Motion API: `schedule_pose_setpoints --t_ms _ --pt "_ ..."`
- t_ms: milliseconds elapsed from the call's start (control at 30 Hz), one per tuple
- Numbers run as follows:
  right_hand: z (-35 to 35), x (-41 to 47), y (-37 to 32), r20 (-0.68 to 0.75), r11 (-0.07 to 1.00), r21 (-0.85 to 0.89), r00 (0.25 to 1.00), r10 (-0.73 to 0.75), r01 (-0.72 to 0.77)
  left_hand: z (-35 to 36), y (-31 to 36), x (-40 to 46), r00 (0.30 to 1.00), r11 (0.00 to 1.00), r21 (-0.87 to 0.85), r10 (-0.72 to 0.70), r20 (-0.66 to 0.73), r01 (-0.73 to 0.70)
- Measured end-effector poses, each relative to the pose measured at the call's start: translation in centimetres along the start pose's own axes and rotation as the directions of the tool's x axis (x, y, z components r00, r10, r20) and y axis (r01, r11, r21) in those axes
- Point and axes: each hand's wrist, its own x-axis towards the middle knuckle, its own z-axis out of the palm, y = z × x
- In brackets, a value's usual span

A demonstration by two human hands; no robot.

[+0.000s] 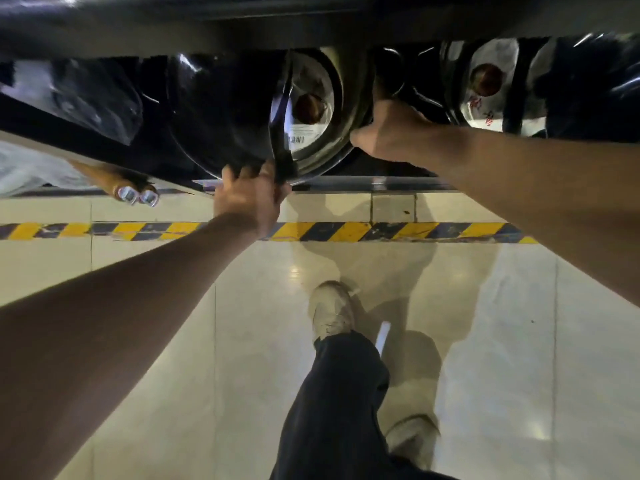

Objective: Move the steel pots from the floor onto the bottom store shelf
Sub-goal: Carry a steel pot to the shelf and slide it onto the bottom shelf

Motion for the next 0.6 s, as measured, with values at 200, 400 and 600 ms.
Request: schedule_pose_setpoints --t_ms 200,400,600 --pt "4.2 -4.1 0.2 0.164 0.967 -0.172 0.973 -0.163 0.191 0.3 1.1 1.2 1.0 0.996 -0.086 0.009 0.005 -0.009" --pt "4.3 -1.6 0.4 0.19 0.948 -0.262 0.973 -0.13 0.178 0.0 0.5 3.0 0.998 0.995 -0.076 0.069 0.012 -0.068" --pt "2.4 -2.2 1.1 0.222 0.929 -0.328 0.97 -0.103 0.174 -2.1 1.8 1.7 0.999 0.989 -0.148 -0.023 0.048 0.03"
